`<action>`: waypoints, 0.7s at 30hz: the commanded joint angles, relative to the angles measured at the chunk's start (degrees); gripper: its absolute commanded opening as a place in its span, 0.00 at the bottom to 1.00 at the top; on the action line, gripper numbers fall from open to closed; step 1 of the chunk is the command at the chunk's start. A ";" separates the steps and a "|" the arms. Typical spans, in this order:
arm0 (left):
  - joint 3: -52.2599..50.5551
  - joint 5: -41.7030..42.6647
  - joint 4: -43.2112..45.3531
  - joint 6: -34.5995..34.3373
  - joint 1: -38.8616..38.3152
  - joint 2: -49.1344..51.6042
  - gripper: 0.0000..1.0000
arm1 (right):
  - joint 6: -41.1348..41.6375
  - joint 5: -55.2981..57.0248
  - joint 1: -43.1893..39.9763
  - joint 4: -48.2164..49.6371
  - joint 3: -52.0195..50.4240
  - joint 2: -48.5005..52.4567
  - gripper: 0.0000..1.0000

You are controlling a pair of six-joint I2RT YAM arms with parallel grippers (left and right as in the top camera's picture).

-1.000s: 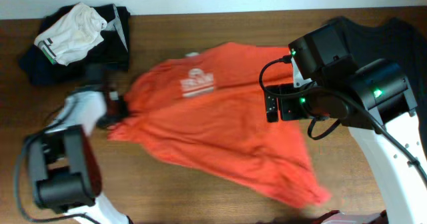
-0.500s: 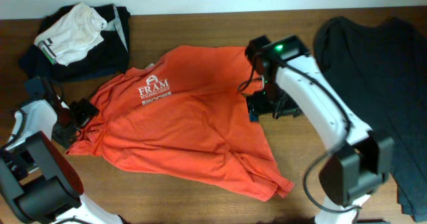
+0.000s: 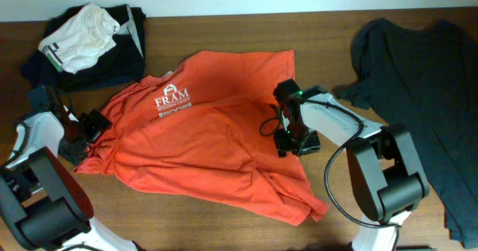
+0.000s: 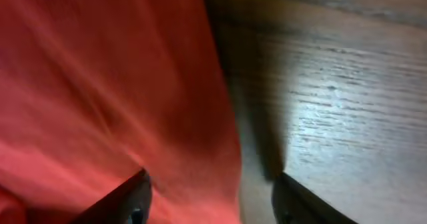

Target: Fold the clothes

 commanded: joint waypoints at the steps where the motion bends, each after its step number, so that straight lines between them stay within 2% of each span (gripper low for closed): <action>1: 0.26 0.63 0.02 -0.33 -0.28 0.68 0.99 | 0.11 -0.46 -0.44 4.13 -3.19 -0.26 0.37; 3: 0.13 0.63 0.02 -0.35 -0.28 0.68 0.99 | 0.28 -0.35 -0.44 5.22 -3.21 -0.26 0.10; 4: 0.13 0.63 0.04 -0.35 -0.28 0.68 0.99 | 0.26 0.31 -0.50 6.51 -2.99 -0.26 0.04; 6: 0.13 0.63 0.00 -0.33 -0.28 0.68 0.99 | -0.22 4.46 -1.77 6.86 0.63 -0.26 0.04; 11: 0.13 0.61 -0.68 -0.33 -0.26 0.68 0.99 | -8.94 5.77 -10.97 1.25 28.22 -0.26 0.04; 12: 0.13 0.61 -0.87 -0.33 -0.28 0.68 0.99 | -9.25 6.97 -13.27 1.29 34.82 -0.22 0.12; 13: 0.13 0.63 -0.90 -0.33 -0.28 0.68 0.99 | -9.27 7.58 -14.69 1.55 38.42 -0.22 0.47; 14: 0.13 0.63 -0.90 -0.33 -0.28 0.68 0.99 | -9.25 7.61 -15.69 1.90 40.33 -0.22 0.99; 17: 0.13 0.63 -0.90 -0.33 -0.74 0.68 0.99 | -8.98 7.34 -17.20 -0.13 41.59 -0.22 0.99; 21: 0.13 0.61 -0.59 -0.31 -3.39 0.68 0.99 | -4.87 7.43 -17.27 -11.04 41.22 0.17 0.99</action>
